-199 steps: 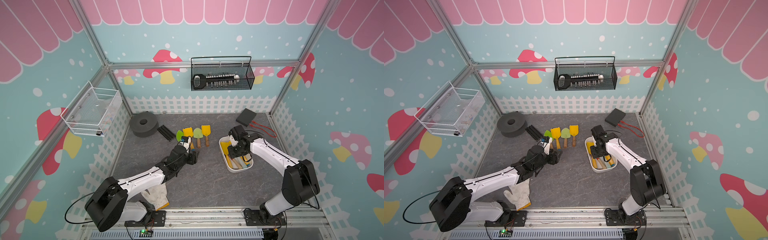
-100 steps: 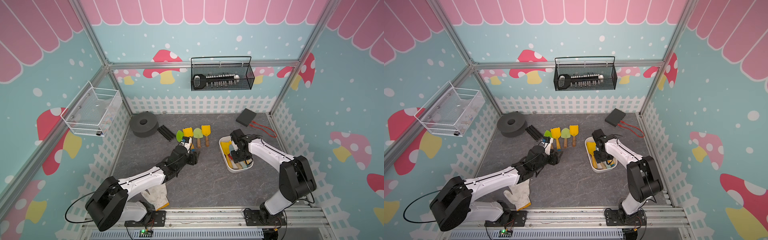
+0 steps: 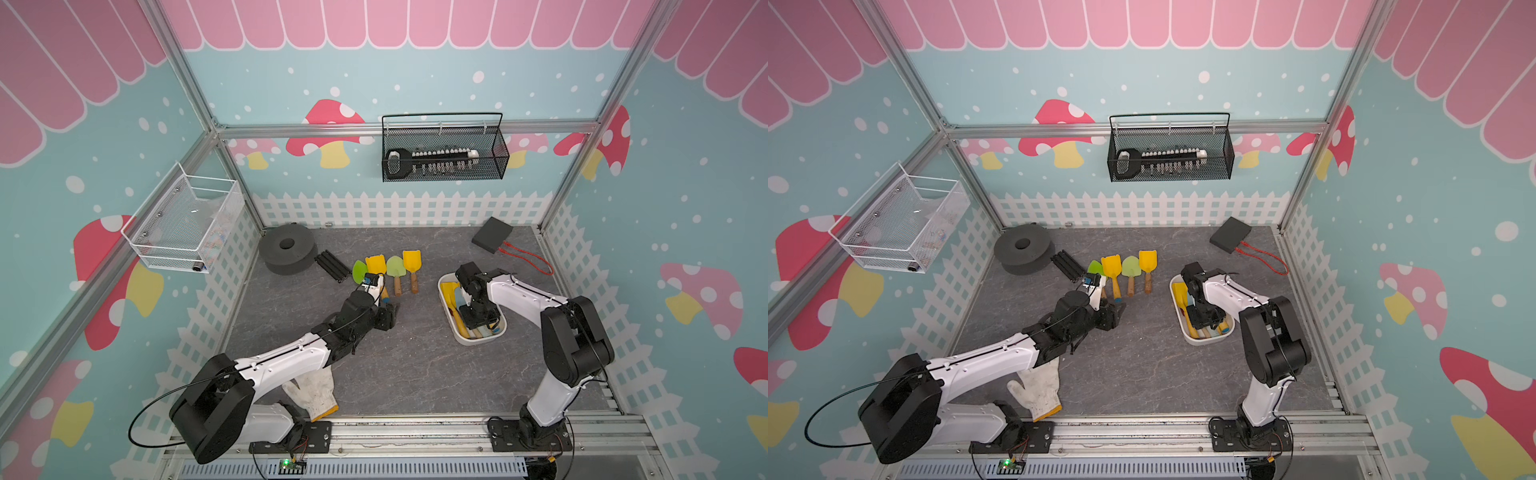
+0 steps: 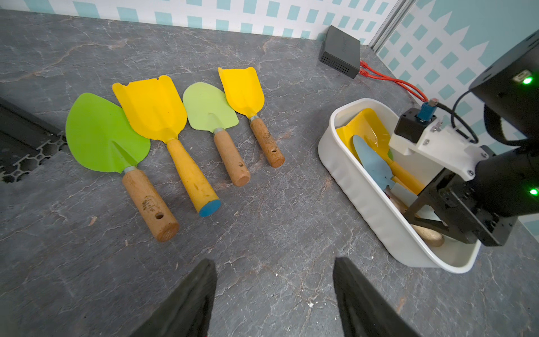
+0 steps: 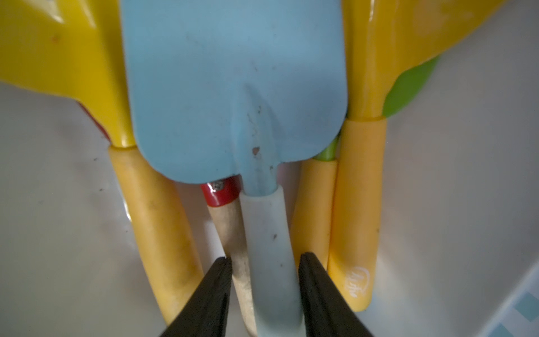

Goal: Take the shovel out of the storage box
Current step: Pick up the shovel from the storage box.

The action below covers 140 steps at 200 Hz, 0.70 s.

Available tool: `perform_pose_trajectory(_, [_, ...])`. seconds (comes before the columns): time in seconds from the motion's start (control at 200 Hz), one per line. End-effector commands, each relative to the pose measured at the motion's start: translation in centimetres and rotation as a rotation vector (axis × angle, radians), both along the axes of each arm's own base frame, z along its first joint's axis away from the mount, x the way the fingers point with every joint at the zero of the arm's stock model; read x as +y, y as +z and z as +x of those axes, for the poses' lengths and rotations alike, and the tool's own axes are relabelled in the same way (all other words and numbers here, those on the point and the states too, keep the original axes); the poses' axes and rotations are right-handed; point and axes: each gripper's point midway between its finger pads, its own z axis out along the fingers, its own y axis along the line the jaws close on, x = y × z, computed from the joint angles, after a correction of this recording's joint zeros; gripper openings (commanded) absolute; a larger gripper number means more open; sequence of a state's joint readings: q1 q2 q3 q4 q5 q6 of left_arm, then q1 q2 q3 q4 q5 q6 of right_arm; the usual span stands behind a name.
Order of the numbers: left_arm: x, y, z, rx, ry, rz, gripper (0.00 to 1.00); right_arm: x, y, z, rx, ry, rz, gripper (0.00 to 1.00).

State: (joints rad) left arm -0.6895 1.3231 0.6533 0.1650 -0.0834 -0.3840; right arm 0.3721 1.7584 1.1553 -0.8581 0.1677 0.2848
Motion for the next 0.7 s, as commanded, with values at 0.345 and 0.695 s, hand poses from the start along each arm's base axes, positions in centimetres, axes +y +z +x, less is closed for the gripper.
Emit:
perform_pose_trajectory(0.345, [0.8,1.7,0.4,-0.041,0.039,0.031,0.67,-0.1,1.9,0.2,-0.051,-0.012,0.021,0.16])
perform_pose_trajectory(0.695, [1.8,1.4,0.8,-0.033,0.1,0.063,0.67,1.4,5.2,-0.6,-0.164,0.006,0.168,0.12])
